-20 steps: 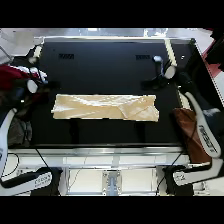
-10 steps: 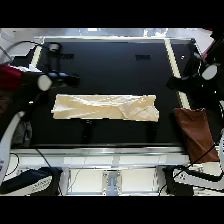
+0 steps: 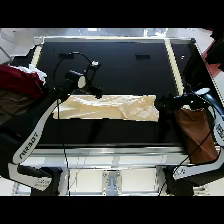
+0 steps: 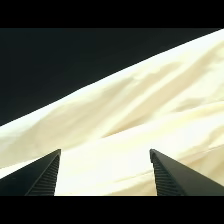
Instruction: Fold the shirts.
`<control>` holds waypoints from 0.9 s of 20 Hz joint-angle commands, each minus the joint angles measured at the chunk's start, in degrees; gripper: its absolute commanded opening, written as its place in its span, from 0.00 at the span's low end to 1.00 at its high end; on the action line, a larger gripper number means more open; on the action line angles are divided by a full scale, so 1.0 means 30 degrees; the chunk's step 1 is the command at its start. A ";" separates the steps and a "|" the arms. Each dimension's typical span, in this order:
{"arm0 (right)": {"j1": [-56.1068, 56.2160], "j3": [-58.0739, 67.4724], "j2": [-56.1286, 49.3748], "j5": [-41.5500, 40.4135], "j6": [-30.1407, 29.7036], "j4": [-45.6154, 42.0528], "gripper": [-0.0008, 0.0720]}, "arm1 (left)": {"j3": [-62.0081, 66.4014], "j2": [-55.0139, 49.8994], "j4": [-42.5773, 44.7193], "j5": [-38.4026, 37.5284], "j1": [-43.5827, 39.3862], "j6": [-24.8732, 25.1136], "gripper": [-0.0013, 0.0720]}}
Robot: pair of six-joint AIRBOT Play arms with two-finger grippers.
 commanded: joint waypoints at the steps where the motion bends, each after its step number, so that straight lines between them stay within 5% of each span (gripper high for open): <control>1: -0.0393 -0.0168 -0.2178 0.0925 -0.2142 0.2790 0.82 | 0.0481 -0.0539 0.0007 -0.0692 -0.0044 -0.0066 0.83; 13: 0.3293 0.1603 -0.2390 0.1078 -0.1115 0.0801 0.77 | 0.0474 -0.0539 -0.0364 -0.0692 -0.0066 -0.0495 0.83; 16: 0.4335 0.1617 -0.2390 0.2025 -0.0845 0.0816 0.51 | 0.0474 -0.0561 -0.0357 -0.0692 -0.0211 -0.0488 0.83; 17: 0.4590 0.1617 -0.2375 0.2331 -0.0845 0.0874 0.34 | 0.0474 -0.0619 -0.0364 -0.0692 -0.0240 -0.0488 0.83; 18: 0.4765 0.1617 -0.2346 0.2659 -0.0896 0.1275 0.03 | 0.0474 -0.0707 -0.0364 -0.0692 -0.0262 -0.0488 0.65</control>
